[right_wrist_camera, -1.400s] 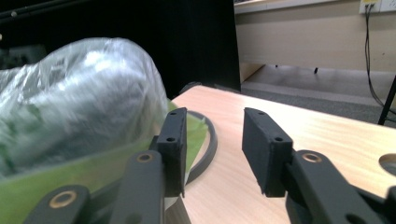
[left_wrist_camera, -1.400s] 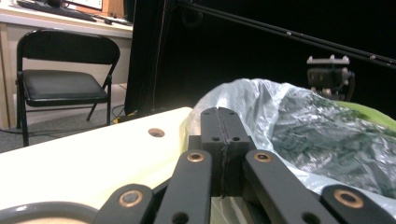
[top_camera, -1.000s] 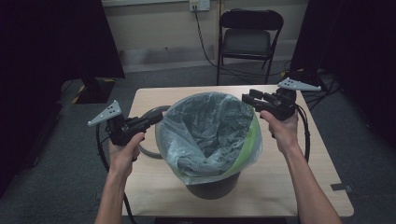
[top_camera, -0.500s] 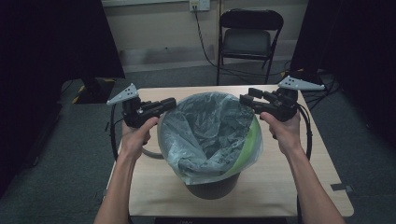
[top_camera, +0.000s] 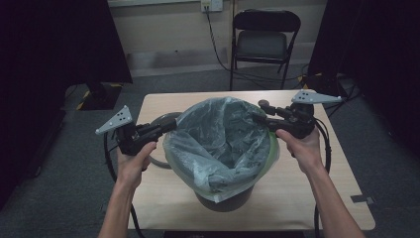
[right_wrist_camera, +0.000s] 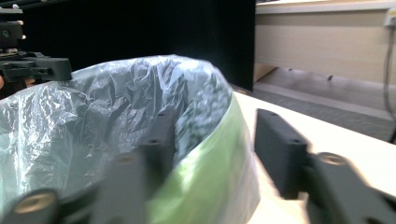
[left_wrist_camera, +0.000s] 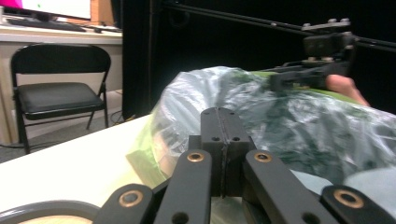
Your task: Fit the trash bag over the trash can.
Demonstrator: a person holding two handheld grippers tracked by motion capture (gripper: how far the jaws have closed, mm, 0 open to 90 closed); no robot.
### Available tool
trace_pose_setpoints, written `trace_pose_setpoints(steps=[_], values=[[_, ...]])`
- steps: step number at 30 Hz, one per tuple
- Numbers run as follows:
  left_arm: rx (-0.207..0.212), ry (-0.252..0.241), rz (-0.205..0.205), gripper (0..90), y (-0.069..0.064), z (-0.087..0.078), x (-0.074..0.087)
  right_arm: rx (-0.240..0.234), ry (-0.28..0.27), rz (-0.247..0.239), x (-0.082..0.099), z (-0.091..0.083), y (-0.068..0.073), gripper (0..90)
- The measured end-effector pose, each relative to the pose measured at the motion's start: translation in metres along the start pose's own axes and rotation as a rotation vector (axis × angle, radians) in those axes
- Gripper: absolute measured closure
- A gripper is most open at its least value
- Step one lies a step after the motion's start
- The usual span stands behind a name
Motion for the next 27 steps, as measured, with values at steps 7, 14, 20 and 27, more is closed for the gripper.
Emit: trace_pose_setpoints(steps=[7,14,20,27], values=[[-0.024,-0.017,-0.024,76.3,0.007,0.003,-0.003,-0.045,-0.089,0.020,-0.006,-0.008,-0.012,83.0],[-0.039,-0.006,-0.026,66.8,0.008,0.011,-0.004,-0.018,-0.072,0.051,0.016,-0.007,-0.033,88.5],[-0.040,-0.002,-0.019,64.7,0.006,0.016,-0.006,-0.003,-0.031,0.069,0.050,0.005,-0.042,89.2],[-0.070,0.030,-0.006,63.7,0.010,0.023,-0.002,-0.008,0.019,0.073,0.070,0.022,-0.043,76.3]])
Point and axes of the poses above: each handheld gripper's, and its own axes: z roughly forward along the jaws, x roughly out of its underside, y roughly to its left, the point moved 8 cm from there along z, roughly forward along the jaws, and after that the axes turned 11 degrees about -x, right-handed, at the moved point
